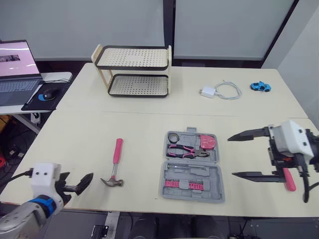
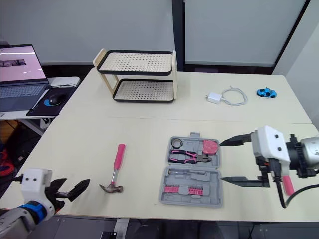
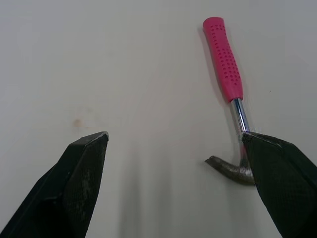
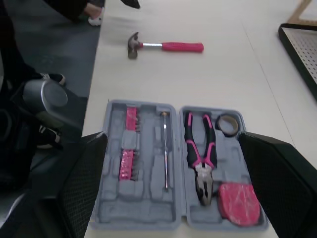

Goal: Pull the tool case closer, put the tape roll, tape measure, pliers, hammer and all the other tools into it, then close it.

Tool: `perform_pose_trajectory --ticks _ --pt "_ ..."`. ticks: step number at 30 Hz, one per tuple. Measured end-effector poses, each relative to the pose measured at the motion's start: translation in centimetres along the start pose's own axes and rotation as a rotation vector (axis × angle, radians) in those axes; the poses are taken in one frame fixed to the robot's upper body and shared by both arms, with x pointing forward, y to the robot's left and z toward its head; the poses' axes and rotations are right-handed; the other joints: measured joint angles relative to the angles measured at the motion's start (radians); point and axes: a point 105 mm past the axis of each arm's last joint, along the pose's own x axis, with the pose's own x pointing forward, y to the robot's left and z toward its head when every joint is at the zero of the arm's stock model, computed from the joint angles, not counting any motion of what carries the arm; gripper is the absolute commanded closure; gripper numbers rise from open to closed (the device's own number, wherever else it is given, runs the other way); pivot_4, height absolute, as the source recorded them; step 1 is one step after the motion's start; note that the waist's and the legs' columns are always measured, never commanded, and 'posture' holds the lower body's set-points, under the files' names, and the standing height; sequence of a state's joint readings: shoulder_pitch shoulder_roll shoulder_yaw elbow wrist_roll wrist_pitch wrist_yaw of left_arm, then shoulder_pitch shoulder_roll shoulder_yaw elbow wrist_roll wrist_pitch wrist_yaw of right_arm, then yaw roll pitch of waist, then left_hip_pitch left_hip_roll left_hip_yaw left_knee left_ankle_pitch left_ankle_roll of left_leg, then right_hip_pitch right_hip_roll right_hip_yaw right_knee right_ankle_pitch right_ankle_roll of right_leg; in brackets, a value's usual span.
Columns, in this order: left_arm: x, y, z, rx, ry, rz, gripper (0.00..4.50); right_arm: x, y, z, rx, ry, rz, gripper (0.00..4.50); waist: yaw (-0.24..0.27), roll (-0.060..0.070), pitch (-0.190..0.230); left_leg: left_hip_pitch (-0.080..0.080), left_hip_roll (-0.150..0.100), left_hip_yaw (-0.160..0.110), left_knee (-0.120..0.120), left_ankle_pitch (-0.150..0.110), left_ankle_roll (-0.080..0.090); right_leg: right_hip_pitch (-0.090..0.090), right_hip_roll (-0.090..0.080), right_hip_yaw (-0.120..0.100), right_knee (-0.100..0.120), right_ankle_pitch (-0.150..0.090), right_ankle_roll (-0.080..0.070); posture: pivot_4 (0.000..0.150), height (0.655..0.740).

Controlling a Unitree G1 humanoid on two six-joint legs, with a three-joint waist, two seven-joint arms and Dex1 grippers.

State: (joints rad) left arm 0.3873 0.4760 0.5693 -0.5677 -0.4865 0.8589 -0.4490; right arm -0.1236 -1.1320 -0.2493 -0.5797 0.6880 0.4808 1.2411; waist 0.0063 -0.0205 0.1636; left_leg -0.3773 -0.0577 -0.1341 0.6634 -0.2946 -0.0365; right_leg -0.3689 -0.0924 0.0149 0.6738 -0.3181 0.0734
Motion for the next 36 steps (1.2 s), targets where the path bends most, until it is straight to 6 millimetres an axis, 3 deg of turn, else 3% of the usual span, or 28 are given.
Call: perform_pose_trajectory --ticks 7,17,20,31,36 --pt "3.4 -4.1 -0.6 -0.024 0.012 -0.017 0.04 1.5 -0.1 0.1 0.015 -0.024 0.065 0.00 -0.004 0.000 0.000 0.000 0.001 0.000 0.000 0.000 0.000 -0.001 0.001 0.000 0.001 0.000 0.000 0.150 0.7400" --pt "8.2 -6.4 -1.3 -0.033 0.077 0.029 0.04 2.0 -0.1 0.1 0.028 -0.029 0.087 0.00 -0.004 0.000 0.000 -0.001 0.000 0.000 0.001 0.000 -0.001 -0.002 0.001 0.000 0.002 0.000 0.000 0.150 0.7400" --pt "8.6 -6.8 -1.1 -0.018 0.086 0.036 0.62 2.1 0.1 0.0 0.038 -0.025 0.092 0.00 -0.004 0.000 0.000 -0.001 0.000 0.001 0.001 0.001 -0.002 -0.003 0.001 0.000 0.002 0.000 0.000 0.150 0.7400" --pt "8.0 -6.9 -1.9 0.016 0.129 0.056 4.04 2.2 0.3 -0.1 0.054 -0.016 0.086 0.00 -0.004 0.001 -0.001 -0.001 0.000 0.001 0.001 0.001 -0.001 -0.002 0.001 0.001 0.002 0.000 0.000 0.150 0.7400" --pt "7.2 -7.5 -2.3 0.035 0.147 0.027 4.17 2.2 0.3 -0.1 0.060 -0.014 0.084 0.00 -0.004 0.001 -0.001 -0.001 0.000 0.001 0.001 0.001 -0.001 -0.003 0.001 0.001 0.002 0.000 0.000 0.150 0.7400"
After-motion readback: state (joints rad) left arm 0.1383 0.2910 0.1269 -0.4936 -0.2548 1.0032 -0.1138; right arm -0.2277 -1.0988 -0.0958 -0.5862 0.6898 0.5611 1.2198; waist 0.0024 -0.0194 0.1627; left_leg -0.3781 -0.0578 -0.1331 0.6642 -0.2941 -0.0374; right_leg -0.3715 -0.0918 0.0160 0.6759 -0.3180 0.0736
